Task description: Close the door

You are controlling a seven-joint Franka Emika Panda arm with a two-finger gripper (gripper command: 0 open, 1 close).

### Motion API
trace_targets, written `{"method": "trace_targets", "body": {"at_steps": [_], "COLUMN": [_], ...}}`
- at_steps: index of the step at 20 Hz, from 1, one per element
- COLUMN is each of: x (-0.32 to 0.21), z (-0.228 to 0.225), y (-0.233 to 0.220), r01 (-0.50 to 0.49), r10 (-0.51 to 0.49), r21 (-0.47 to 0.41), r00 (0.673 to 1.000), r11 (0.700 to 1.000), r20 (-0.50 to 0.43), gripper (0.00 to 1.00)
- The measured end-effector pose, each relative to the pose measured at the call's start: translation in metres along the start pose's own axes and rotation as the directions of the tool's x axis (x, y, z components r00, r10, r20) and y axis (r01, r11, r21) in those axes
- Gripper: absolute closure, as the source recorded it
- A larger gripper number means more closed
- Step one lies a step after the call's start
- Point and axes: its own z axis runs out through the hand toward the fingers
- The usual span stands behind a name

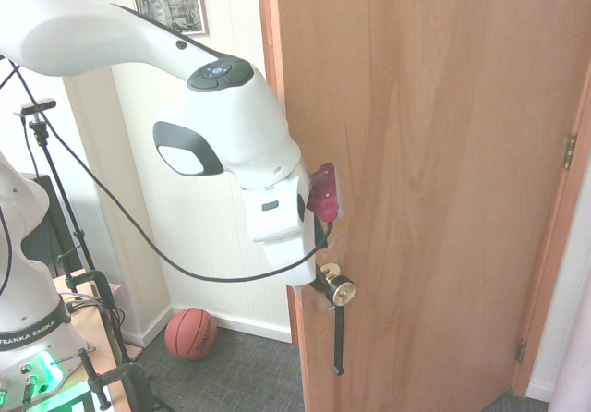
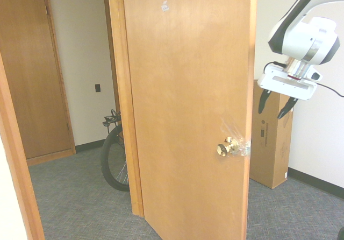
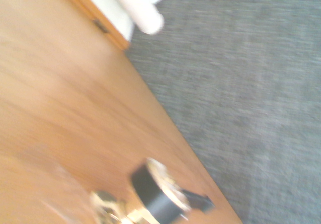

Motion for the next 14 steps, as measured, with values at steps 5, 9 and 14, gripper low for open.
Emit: {"method": "trace_targets", "body": {"at_steps": [5, 9, 14], "x": [-0.018, -0.049, -0.109], "z": [0.023, 0.043, 0.061], "y": [-0.017, -0.037, -0.078], "r01": [0.063, 0.120, 0.205], "r10": [-0.062, -0.119, -0.201], "r21": [0.010, 0.026, 0.054], "r00": [0.998, 0.992, 0.977], "r11": [0.998, 0.992, 0.977], "r20": [-0.032, -0.043, -0.068], "gripper": [0.00, 0.00, 0.00]}}
